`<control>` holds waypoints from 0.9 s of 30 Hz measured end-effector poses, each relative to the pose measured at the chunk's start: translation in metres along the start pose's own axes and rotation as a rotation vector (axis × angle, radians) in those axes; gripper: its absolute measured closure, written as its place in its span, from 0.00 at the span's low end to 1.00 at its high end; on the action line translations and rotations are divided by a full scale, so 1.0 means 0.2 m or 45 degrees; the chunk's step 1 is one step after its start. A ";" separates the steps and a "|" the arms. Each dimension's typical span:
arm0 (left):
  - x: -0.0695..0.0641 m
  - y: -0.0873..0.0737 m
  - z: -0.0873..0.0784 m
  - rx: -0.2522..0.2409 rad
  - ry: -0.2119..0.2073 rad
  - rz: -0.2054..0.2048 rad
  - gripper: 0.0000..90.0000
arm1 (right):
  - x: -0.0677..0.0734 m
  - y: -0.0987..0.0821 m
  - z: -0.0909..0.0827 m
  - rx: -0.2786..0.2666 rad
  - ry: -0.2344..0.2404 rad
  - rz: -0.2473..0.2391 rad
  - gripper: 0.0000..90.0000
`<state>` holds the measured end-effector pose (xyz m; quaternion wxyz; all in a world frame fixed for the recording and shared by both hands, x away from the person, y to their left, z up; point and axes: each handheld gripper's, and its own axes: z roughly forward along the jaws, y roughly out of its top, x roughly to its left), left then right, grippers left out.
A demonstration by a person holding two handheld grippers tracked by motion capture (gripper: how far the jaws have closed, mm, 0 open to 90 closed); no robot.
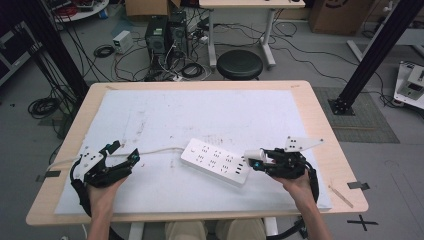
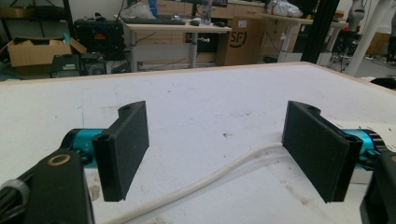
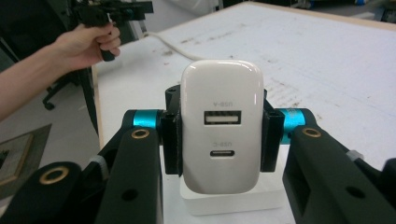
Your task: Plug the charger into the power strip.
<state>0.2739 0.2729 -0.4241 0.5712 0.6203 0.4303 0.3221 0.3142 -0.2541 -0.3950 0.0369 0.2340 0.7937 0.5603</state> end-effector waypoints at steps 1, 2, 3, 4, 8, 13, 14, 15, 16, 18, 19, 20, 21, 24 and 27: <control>0.00 0.00 0.00 0.000 -0.001 0.002 0.26 | 0.00 0.01 0.01 0.018 -0.006 -0.007 0.70; 0.00 0.00 -0.01 0.001 0.000 0.003 0.26 | -0.01 0.02 0.01 0.033 -0.009 -0.012 0.70; 0.00 0.00 -0.01 -0.001 0.002 0.003 0.26 | -0.01 0.03 0.02 0.055 -0.019 -0.012 0.70; 0.00 0.00 -0.01 0.001 0.005 0.009 0.26 | -0.01 0.03 0.02 0.055 -0.019 -0.012 0.70; 0.01 -0.01 -0.02 0.014 0.025 0.026 0.26 | -0.05 0.08 0.06 0.171 -0.048 -0.027 0.70; 0.02 -0.02 -0.02 0.033 0.070 0.026 0.26 | -0.07 0.13 0.12 0.281 -0.062 -0.018 0.70; 0.02 -0.02 -0.03 0.028 0.072 0.030 0.26 | -0.07 0.14 0.13 0.300 -0.058 -0.027 0.70; 0.02 -0.02 -0.03 0.028 0.072 0.030 0.26 | -0.07 0.14 0.13 0.300 -0.058 -0.027 0.70; 0.02 -0.02 -0.03 0.027 0.071 0.032 0.26 | -0.08 0.17 0.15 0.356 -0.061 -0.023 0.70; 0.02 -0.03 -0.03 0.022 0.071 0.031 0.26 | -0.08 0.18 0.17 0.380 -0.060 -0.033 0.70; 0.02 -0.03 -0.03 0.022 0.071 0.031 0.26 | -0.08 0.18 0.17 0.380 -0.060 -0.033 0.70; 0.02 -0.03 -0.04 0.027 0.065 0.038 0.26 | -0.08 0.22 0.22 0.471 -0.074 -0.050 0.70; 0.01 -0.03 -0.04 0.027 0.063 0.035 0.26 | -0.08 0.23 0.23 0.493 -0.074 -0.047 0.70; 0.02 -0.04 -0.04 0.031 0.060 0.046 0.26 | -0.08 0.26 0.26 0.549 -0.068 -0.057 0.70; 0.02 -0.05 -0.05 0.024 0.061 0.044 0.26 | -0.08 0.29 0.31 0.633 -0.065 -0.066 0.70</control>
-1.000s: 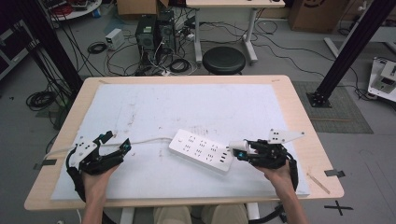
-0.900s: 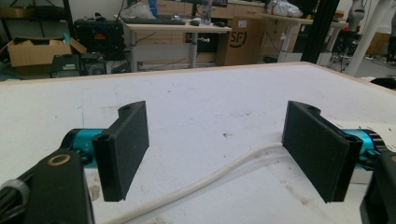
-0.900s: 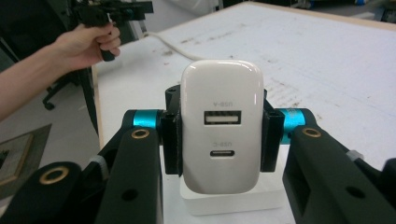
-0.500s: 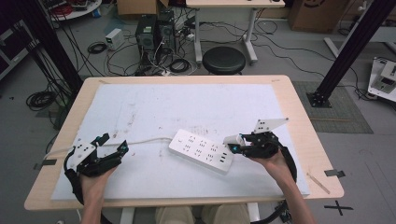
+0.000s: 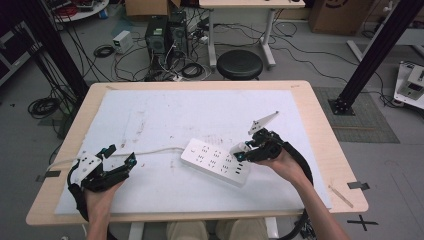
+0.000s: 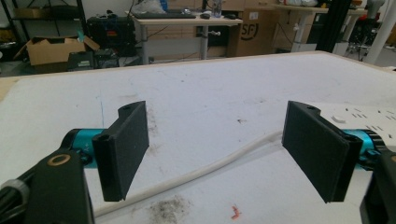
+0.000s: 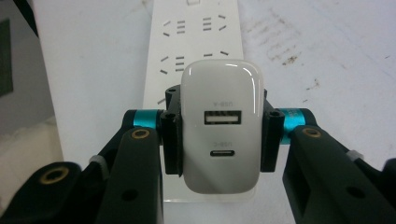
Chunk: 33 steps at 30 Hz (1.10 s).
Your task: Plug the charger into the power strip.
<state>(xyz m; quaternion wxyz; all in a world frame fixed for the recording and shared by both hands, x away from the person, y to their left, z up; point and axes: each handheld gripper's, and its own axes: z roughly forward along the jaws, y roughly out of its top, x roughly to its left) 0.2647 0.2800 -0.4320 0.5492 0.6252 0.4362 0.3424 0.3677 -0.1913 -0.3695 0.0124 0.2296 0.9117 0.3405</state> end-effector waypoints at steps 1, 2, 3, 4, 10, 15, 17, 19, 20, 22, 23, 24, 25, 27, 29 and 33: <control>0.00 0.00 0.00 -0.003 -0.002 -0.002 0.26 | 0.00 0.01 0.01 0.028 0.003 -0.004 0.70; 0.00 0.00 -0.01 -0.003 -0.002 -0.001 0.26 | 0.00 0.04 0.03 0.078 -0.011 -0.009 0.70; 0.00 -0.01 -0.02 -0.008 -0.001 -0.003 0.26 | 0.00 0.05 0.03 0.097 -0.002 -0.016 0.70; 0.00 -0.01 -0.02 -0.008 -0.001 -0.003 0.26 | 0.00 0.05 0.03 0.097 -0.002 -0.016 0.70; 0.01 -0.01 -0.04 -0.016 0.005 -0.006 0.26 | 0.02 0.12 0.07 0.225 0.000 -0.048 0.70; 0.01 -0.02 -0.04 -0.011 0.003 -0.008 0.26 | 0.01 0.16 0.09 0.288 -0.008 -0.050 0.70; 0.01 -0.03 -0.04 -0.015 0.005 -0.009 0.26 | 0.02 0.17 0.10 0.335 -0.036 -0.070 0.70; 0.01 -0.03 -0.05 -0.014 0.005 -0.012 0.26 | 0.02 0.19 0.11 0.353 -0.038 -0.081 0.70; 0.01 -0.04 -0.05 -0.015 0.005 -0.017 0.26 | 0.02 0.20 0.11 0.357 -0.040 -0.080 0.70; 0.01 -0.04 -0.05 -0.009 0.005 -0.007 0.26 | 0.02 0.21 0.11 0.372 -0.039 -0.096 0.70; 0.01 -0.04 -0.05 -0.002 0.002 -0.003 0.26 | 0.02 0.22 0.11 0.377 -0.045 -0.103 0.70; 0.01 -0.04 -0.05 -0.002 0.004 -0.003 0.26 | 0.02 0.22 0.11 0.384 -0.045 -0.106 0.70; 0.01 -0.05 -0.06 -0.003 0.004 -0.003 0.26 | 0.02 0.23 0.12 0.391 -0.045 -0.117 0.70; 0.01 -0.05 -0.06 -0.003 0.004 0.002 0.26 | 0.02 0.23 0.13 0.406 -0.043 -0.119 0.70; 0.01 -0.05 -0.06 -0.010 0.007 -0.005 0.26 | 0.03 0.24 0.13 0.419 -0.054 -0.125 0.70; 0.01 -0.04 -0.06 -0.004 0.009 0.009 0.26 | 0.03 0.26 0.15 0.456 -0.061 -0.149 0.70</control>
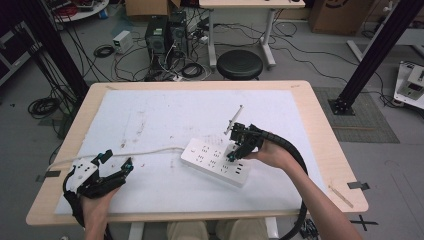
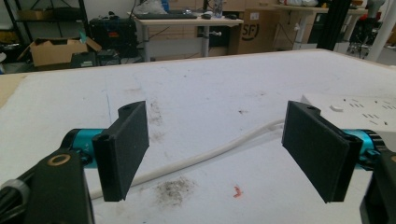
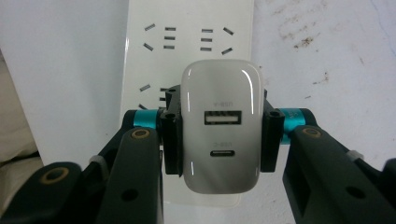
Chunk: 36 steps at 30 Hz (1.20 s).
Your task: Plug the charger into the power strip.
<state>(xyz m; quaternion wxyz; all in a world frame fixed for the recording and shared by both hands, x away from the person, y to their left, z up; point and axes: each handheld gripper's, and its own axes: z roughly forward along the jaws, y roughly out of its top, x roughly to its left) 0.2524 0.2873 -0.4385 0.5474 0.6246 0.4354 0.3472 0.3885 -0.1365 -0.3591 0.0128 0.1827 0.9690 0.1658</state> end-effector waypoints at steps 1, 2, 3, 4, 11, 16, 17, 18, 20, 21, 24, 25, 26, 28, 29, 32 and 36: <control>0.00 0.00 0.00 0.000 -0.002 0.000 0.26 | 0.00 0.00 0.00 0.007 0.005 0.003 0.70; 0.01 0.00 0.00 0.006 -0.002 0.006 0.26 | 0.00 0.01 0.00 0.014 0.005 -0.006 0.70; 0.01 0.00 0.00 0.005 -0.002 0.001 0.26 | 0.00 0.01 0.01 0.017 0.008 -0.007 0.70; 0.01 -0.01 0.00 0.006 0.000 0.000 0.26 | 0.00 0.01 0.01 0.021 0.013 -0.016 0.70; 0.01 -0.02 -0.01 0.009 0.004 -0.007 0.26 | 0.00 0.03 0.02 0.037 0.008 -0.043 0.70; 0.02 -0.02 -0.01 0.008 0.008 -0.009 0.26 | 0.01 0.05 0.03 0.071 0.024 -0.051 0.70; 0.02 -0.02 -0.01 0.008 0.008 -0.009 0.26 | 0.01 0.05 0.03 0.071 0.024 -0.051 0.70; 0.02 -0.02 -0.01 0.009 0.007 -0.009 0.26 | 0.01 0.05 0.03 0.071 0.020 -0.058 0.70; 0.02 -0.02 -0.01 0.009 0.005 -0.015 0.26 | 0.01 0.06 0.03 0.085 0.013 -0.053 0.70; 0.02 -0.02 -0.01 0.017 0.005 -0.005 0.26 | 0.02 0.06 0.03 0.091 0.004 -0.053 0.70; 0.01 -0.03 -0.01 0.017 0.002 -0.008 0.26 | 0.05 0.07 0.03 0.116 -0.042 -0.026 0.70; 0.01 -0.03 0.00 0.017 0.003 -0.008 0.26 | 0.05 0.08 0.04 0.120 -0.045 -0.020 0.70; 0.01 -0.03 0.00 0.017 0.003 -0.008 0.26 | 0.05 0.08 0.04 0.120 -0.045 -0.020 0.70; 0.01 -0.03 0.00 0.018 0.001 -0.010 0.26 | 0.06 0.08 0.04 0.121 -0.057 -0.009 0.70; 0.01 -0.02 0.00 0.018 -0.001 -0.007 0.26 | 0.06 0.08 0.04 0.114 -0.061 -0.001 0.70; 0.00 -0.02 0.00 0.018 -0.002 -0.007 0.26 | 0.06 0.08 0.04 0.114 -0.056 0.021 0.70; 0.00 -0.02 0.01 0.019 -0.006 -0.005 0.26 | 0.06 0.08 0.05 0.125 -0.067 0.018 0.70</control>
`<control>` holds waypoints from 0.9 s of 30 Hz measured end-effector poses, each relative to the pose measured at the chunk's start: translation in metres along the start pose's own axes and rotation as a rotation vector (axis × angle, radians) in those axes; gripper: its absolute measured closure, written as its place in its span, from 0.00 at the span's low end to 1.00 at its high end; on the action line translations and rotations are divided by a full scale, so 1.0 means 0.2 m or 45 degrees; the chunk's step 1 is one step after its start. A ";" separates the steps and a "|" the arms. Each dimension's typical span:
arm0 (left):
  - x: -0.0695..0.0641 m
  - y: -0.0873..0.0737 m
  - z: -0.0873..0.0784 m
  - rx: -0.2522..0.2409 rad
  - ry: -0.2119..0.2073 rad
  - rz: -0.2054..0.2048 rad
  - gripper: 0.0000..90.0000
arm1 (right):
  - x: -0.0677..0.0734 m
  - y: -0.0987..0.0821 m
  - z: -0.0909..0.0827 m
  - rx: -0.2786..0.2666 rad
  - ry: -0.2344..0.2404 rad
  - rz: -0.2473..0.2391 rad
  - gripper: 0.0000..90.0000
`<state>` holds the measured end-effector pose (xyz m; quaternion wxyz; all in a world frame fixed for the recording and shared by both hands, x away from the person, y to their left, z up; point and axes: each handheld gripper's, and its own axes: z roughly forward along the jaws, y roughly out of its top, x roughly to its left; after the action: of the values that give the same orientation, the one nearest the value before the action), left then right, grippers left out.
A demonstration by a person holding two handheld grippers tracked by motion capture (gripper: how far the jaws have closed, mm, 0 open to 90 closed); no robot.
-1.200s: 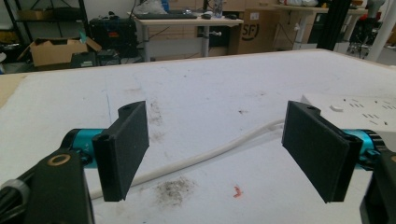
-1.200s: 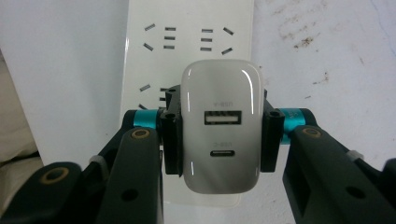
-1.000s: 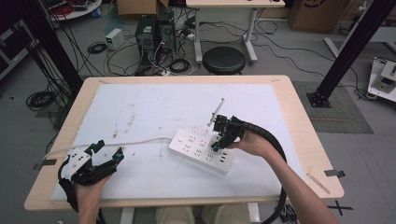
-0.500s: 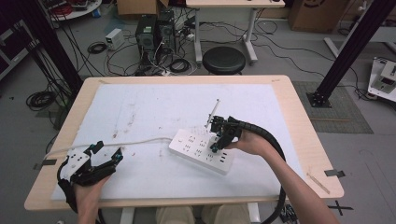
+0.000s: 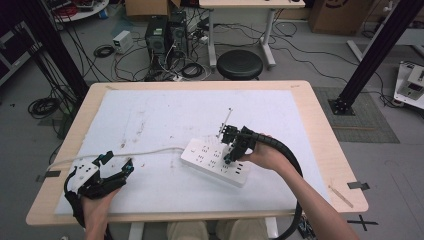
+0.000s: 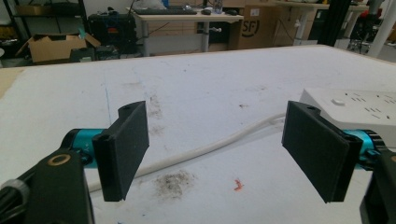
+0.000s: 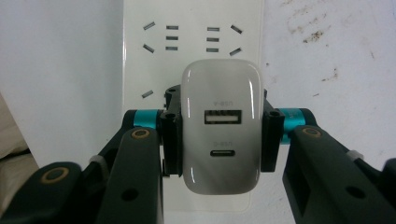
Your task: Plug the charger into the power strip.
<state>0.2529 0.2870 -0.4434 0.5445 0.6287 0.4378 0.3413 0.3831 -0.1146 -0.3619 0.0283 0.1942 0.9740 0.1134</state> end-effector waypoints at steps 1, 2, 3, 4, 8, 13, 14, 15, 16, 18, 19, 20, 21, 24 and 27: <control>0.00 0.00 0.00 0.000 0.000 0.000 0.26 | 0.00 0.00 0.00 -0.001 -0.007 -0.002 0.70; 0.00 0.00 0.00 0.002 0.000 0.001 0.26 | 0.00 0.00 0.00 -0.001 -0.007 -0.002 0.70; 0.00 0.00 0.00 0.002 0.000 0.001 0.26 | 0.00 0.00 0.00 -0.001 -0.007 -0.002 0.70; 0.00 0.00 0.00 0.002 0.000 0.001 0.26 | 0.01 0.00 0.00 0.004 -0.008 0.008 0.70; -0.01 0.00 0.00 0.003 -0.004 -0.004 0.26 | 0.00 0.00 0.00 -0.010 -0.002 0.009 0.70; 0.00 0.00 -0.01 0.000 -0.001 -0.007 0.26 | 0.00 -0.01 0.00 -0.016 0.005 0.003 0.70; 0.00 0.00 -0.02 0.002 0.001 -0.001 0.26 | 0.00 -0.02 0.00 -0.033 0.003 -0.005 0.70; 0.01 0.00 -0.02 0.000 0.004 -0.011 0.26 | 0.00 -0.02 0.00 -0.035 0.001 0.004 0.70; 0.01 0.00 -0.02 0.000 0.004 -0.011 0.26 | 0.00 -0.02 0.00 -0.035 0.001 0.004 0.70; 0.01 -0.01 -0.02 0.001 0.009 -0.012 0.26 | 0.01 -0.03 0.00 -0.067 -0.005 0.013 0.70; 0.02 -0.01 -0.02 0.000 0.009 -0.014 0.26 | 0.01 -0.03 0.00 -0.067 -0.005 0.013 0.70; 0.02 -0.01 -0.02 -0.002 0.008 -0.014 0.26 | 0.01 -0.03 0.00 -0.068 -0.011 0.018 0.70; 0.02 -0.01 -0.02 -0.002 0.008 -0.014 0.26 | 0.01 -0.03 0.00 -0.068 -0.011 0.018 0.70; 0.01 0.00 -0.01 0.000 0.000 -0.010 0.26 | 0.02 -0.03 0.01 -0.062 -0.021 0.007 0.70; 0.00 0.00 -0.01 0.006 -0.004 -0.001 0.26 | 0.03 -0.03 0.00 -0.046 -0.047 -0.020 0.70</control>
<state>0.2514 0.2867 -0.4440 0.5440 0.6303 0.4379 0.3390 0.3749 -0.1169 -0.3637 0.0507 0.1881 0.9726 0.1272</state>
